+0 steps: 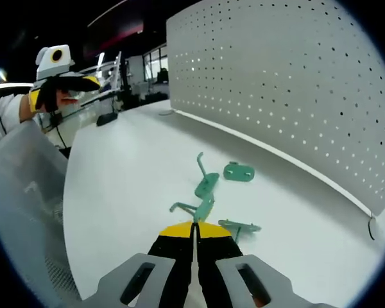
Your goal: Insert the hook assembly into the mounting plate slot until the hook locks in place.
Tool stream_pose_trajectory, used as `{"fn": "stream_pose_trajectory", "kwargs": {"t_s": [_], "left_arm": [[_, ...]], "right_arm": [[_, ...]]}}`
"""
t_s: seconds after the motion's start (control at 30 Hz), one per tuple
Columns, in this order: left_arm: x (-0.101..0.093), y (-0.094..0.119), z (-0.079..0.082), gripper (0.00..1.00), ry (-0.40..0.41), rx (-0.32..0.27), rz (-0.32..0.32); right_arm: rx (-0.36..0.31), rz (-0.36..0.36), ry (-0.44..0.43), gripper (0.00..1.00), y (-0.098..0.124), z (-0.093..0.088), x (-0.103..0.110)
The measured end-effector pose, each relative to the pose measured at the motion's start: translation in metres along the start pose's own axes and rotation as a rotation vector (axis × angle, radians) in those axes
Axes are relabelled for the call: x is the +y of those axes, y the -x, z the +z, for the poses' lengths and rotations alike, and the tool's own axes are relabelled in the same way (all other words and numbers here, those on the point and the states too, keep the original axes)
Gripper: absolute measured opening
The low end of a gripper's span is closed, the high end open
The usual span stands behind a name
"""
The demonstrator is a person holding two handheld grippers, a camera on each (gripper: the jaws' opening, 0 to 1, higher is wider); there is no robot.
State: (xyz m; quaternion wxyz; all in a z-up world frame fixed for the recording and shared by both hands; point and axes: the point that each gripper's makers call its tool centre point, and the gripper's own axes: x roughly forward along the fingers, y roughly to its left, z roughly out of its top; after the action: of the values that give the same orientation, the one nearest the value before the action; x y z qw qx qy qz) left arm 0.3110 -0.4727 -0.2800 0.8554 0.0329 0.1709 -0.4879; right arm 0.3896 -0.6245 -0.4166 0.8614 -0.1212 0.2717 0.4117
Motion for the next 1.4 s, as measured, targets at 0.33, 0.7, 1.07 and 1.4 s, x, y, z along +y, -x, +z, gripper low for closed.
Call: {"fn": "stream_pose_trajectory", "kwargs": {"t_s": [0.33, 0.7, 1.07, 1.4], "left_arm": [[0.001, 0.0, 0.0, 0.69, 0.002, 0.001, 0.0], [0.002, 0.0, -0.001, 0.69, 0.007, 0.006, -0.002], [0.001, 0.002, -0.002, 0.68, 0.012, 0.008, 0.002], [-0.006, -0.003, -0.003, 0.68, 0.002, 0.013, -0.012]], "right_arm": [[-0.003, -0.042, 0.012, 0.03, -0.004, -0.004, -0.005], [-0.026, -0.064, 0.004, 0.04, -0.01, -0.003, -0.008], [-0.059, -0.079, 0.013, 0.0, -0.006, 0.003, -0.01], [-0.061, -0.079, 0.053, 0.0, 0.004, 0.023, -0.007]]}}
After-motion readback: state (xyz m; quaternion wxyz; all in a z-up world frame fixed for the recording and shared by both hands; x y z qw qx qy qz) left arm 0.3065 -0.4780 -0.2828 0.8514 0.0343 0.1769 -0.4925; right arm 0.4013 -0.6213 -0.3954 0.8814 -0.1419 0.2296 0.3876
